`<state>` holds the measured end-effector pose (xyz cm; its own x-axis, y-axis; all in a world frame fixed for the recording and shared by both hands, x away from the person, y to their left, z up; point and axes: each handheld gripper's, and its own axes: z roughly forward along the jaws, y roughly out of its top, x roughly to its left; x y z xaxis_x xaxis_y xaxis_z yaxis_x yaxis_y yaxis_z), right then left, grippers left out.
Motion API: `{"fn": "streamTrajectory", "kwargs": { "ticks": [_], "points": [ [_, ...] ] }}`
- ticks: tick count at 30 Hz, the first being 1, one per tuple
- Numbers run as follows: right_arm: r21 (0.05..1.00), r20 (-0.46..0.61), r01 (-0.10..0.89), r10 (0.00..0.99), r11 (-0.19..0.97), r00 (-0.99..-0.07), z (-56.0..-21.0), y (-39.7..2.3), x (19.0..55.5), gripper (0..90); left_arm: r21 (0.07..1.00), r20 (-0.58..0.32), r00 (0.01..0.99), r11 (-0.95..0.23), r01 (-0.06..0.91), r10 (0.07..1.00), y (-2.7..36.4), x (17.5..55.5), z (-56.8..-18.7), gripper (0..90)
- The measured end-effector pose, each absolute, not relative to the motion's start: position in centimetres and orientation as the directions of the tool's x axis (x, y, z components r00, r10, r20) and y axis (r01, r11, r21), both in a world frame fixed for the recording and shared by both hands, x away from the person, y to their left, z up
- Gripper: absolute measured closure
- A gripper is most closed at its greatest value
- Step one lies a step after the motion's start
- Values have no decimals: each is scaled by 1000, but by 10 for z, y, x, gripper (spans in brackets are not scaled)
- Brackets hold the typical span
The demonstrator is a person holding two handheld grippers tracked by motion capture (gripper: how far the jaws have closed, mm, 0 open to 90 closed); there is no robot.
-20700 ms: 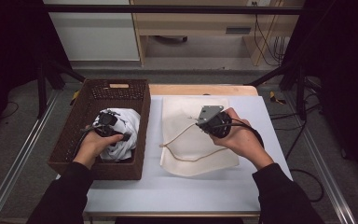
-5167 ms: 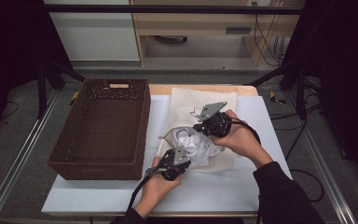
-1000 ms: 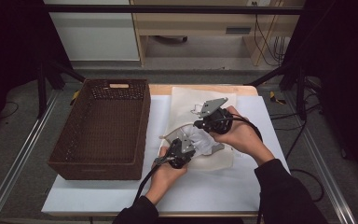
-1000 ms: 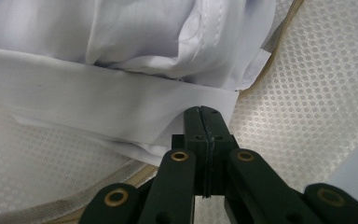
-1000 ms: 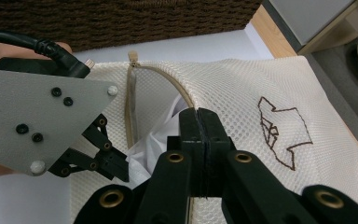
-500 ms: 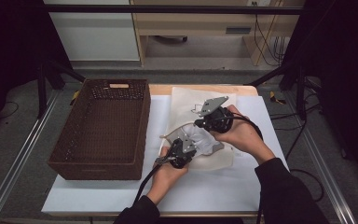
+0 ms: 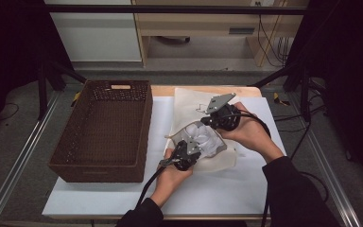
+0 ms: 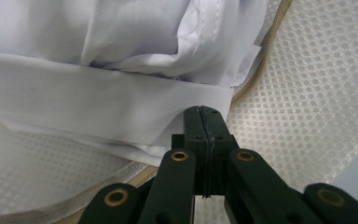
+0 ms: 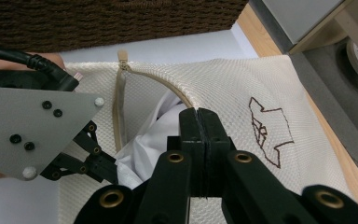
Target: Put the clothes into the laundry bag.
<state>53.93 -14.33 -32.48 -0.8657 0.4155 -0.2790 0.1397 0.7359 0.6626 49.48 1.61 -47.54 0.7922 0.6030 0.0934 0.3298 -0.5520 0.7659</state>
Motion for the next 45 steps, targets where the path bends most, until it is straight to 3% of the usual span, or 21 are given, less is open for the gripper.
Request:
{"fn": "streamTrajectory", "kwargs": {
  "ticks": [45],
  "points": [
    [679, -223, 167, 418, 715, -881, -348, -147, 537, 900, 757, 126, 781, -568, 322, 611, -2, 509, -479, 900]
  ]
}}
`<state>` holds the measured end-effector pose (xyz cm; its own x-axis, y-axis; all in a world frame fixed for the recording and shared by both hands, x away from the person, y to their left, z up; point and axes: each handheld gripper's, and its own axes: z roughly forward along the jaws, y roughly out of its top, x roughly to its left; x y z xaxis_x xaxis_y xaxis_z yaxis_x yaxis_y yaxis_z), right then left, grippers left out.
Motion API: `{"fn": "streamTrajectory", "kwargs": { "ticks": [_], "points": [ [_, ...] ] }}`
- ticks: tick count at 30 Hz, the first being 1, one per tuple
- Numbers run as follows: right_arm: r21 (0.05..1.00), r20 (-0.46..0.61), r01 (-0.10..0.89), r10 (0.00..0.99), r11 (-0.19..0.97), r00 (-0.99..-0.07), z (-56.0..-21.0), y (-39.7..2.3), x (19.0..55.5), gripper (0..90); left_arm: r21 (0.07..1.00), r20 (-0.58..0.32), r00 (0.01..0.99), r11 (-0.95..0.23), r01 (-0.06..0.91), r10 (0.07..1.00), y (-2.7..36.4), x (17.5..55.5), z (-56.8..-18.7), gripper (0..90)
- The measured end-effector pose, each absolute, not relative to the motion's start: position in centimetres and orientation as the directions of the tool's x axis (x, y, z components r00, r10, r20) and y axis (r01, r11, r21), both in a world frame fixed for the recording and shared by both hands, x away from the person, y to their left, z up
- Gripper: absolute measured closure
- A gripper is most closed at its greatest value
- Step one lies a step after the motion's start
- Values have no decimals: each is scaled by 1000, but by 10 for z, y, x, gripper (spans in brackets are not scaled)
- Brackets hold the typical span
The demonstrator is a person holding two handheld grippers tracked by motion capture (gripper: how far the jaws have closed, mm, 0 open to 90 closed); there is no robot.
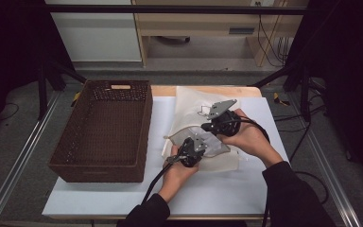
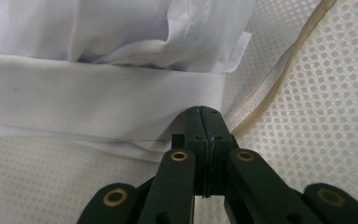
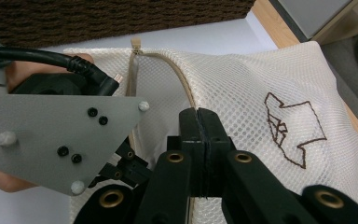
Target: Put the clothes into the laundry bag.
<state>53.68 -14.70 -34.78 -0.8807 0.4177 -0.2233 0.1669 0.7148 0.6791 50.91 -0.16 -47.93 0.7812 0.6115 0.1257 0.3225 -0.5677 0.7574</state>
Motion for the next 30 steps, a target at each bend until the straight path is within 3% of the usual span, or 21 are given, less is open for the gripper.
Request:
{"fn": "streamTrajectory", "kwargs": {
  "ticks": [30],
  "points": [
    [665, -203, 204, 436, 719, -877, -362, -150, 546, 900, 761, 122, 779, -562, 324, 615, -3, 513, -481, 900]
  ]
}}
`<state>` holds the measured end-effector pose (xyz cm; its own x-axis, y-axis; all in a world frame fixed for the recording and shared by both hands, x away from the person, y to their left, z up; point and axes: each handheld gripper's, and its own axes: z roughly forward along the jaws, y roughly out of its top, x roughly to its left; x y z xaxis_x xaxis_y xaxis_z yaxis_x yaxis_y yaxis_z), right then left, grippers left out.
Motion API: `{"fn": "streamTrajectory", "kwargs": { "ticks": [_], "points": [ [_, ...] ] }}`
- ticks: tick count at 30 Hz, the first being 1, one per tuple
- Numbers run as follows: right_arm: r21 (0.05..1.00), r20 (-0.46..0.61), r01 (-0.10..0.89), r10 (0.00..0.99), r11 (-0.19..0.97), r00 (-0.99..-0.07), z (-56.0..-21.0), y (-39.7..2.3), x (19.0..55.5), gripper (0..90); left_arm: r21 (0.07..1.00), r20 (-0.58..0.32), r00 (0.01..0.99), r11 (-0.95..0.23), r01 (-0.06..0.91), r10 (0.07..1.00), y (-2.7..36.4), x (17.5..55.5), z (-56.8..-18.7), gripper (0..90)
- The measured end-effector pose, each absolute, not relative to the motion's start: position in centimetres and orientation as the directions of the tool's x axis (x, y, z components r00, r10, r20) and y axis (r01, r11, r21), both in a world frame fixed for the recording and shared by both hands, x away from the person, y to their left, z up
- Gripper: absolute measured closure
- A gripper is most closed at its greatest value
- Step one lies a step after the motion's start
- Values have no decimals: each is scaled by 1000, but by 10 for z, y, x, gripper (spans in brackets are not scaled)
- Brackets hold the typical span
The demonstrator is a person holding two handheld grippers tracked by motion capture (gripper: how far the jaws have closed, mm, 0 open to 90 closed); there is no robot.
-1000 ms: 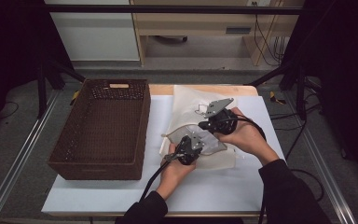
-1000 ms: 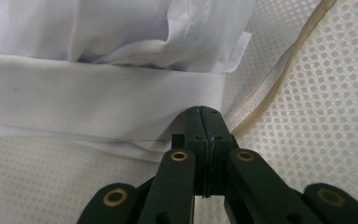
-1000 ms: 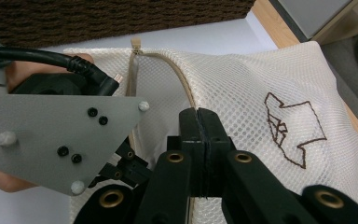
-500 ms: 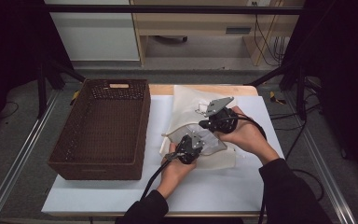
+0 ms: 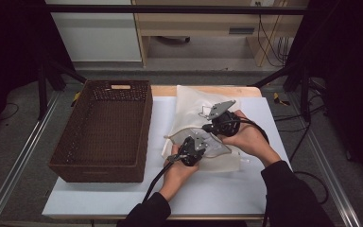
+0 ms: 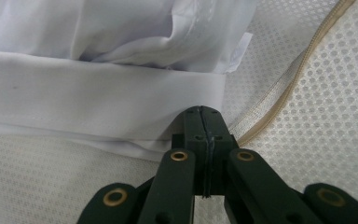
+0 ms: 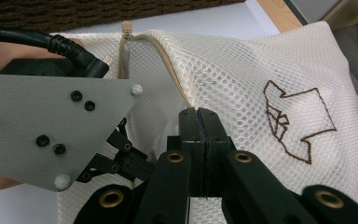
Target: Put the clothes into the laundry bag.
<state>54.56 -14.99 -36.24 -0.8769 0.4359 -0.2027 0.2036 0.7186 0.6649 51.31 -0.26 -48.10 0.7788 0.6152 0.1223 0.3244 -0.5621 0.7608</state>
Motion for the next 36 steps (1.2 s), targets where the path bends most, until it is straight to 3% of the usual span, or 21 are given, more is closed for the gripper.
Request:
{"fn": "streamTrajectory", "kwargs": {
  "ticks": [36],
  "points": [
    [666, -166, 236, 449, 707, -878, -386, -154, 548, 900, 792, 92, 750, -504, 344, 655, -6, 524, -485, 900]
  ]
}}
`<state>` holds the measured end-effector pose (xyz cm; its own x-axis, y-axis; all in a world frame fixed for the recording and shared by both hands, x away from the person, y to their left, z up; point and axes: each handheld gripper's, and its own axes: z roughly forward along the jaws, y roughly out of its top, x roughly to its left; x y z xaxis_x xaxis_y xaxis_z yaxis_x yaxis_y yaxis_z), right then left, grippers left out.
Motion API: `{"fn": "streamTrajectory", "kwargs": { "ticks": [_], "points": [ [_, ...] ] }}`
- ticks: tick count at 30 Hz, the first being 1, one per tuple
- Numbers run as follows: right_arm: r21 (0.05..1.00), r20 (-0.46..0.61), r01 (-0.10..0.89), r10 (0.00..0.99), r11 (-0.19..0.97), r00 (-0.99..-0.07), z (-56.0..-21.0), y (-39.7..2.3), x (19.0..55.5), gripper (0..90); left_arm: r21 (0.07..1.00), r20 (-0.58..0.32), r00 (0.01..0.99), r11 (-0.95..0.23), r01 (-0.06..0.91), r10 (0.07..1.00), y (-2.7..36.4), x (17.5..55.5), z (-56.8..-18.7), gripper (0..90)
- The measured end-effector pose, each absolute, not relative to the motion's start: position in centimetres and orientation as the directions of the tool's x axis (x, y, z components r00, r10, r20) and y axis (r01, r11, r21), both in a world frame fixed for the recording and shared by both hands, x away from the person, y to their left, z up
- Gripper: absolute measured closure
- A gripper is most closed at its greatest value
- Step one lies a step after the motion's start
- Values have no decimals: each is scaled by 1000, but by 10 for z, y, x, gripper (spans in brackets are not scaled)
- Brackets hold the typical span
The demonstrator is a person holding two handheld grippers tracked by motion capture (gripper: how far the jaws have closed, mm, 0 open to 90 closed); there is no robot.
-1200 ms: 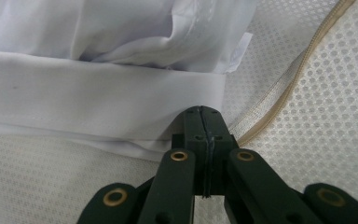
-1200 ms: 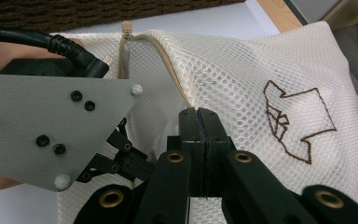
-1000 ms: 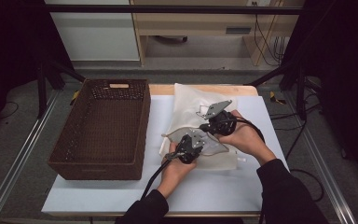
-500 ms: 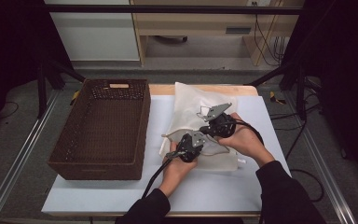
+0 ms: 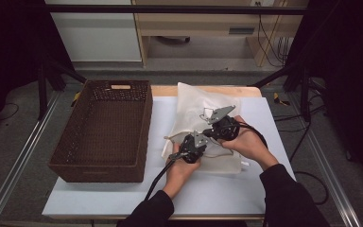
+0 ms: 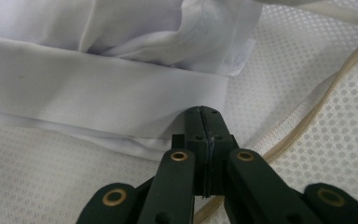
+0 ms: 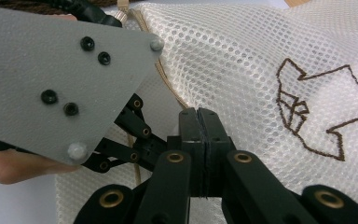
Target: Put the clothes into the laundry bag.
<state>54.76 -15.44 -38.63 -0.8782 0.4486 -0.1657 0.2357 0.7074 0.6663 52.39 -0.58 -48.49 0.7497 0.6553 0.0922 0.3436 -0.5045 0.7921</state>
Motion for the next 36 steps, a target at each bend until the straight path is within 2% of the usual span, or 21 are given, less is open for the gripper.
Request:
{"fn": "streamTrajectory", "kwargs": {
  "ticks": [18, 36],
  "points": [
    [665, -168, 233, 446, 710, -879, -388, -155, 547, 900, 808, 86, 721, -472, 354, 688, -5, 529, -484, 899],
    [678, -163, 237, 457, 696, -874, -384, -159, 545, 900, 801, 134, 702, -494, 340, 700, -11, 534, -485, 899]
  ]
}}
